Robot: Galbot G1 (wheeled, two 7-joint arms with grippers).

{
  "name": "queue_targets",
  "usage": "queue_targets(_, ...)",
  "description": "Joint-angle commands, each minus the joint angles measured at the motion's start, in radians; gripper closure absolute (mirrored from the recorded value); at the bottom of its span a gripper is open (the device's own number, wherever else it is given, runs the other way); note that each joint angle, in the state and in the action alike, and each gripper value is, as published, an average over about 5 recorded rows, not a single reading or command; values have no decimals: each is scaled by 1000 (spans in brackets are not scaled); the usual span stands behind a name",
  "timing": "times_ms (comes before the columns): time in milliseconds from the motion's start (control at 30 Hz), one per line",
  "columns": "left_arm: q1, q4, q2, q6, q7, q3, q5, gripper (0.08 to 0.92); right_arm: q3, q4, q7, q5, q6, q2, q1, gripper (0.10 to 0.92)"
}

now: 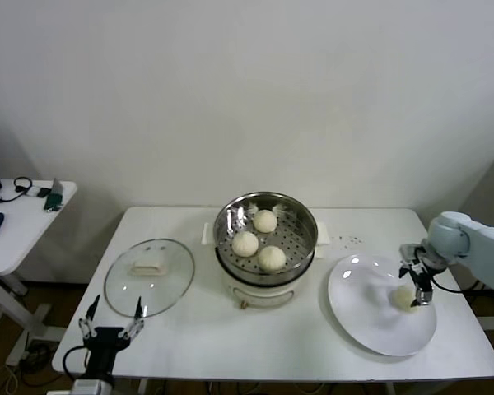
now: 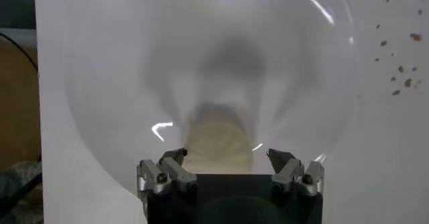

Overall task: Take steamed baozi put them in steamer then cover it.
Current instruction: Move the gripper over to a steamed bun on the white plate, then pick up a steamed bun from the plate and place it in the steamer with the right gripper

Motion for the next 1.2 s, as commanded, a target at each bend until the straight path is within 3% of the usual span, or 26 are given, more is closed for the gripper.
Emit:
queue_targets(33, 1, 2, 2, -1, 0, -2, -1, 177, 53, -27, -1, -40, -3, -2, -66, 203)
queue_targets(300, 0, 4, 1, -2, 1, -3, -2, 177, 63, -39, -7, -45, 2, 10, -75, 215)
queue_targets(800, -5, 4, 1, -3, 0, -2, -2, 177, 63, -37, -9, -24, 6, 7, -61, 341)
queue_targets(967, -3, 3, 0, -5, 0, -1, -3, 177, 3, -33, 2, 78, -20, 12, 29, 346)
queue_targets(1200, -4, 0, -2, -9, 1, 13, -4, 177, -249, -22, 27, 341, -72, 88, 357, 347)
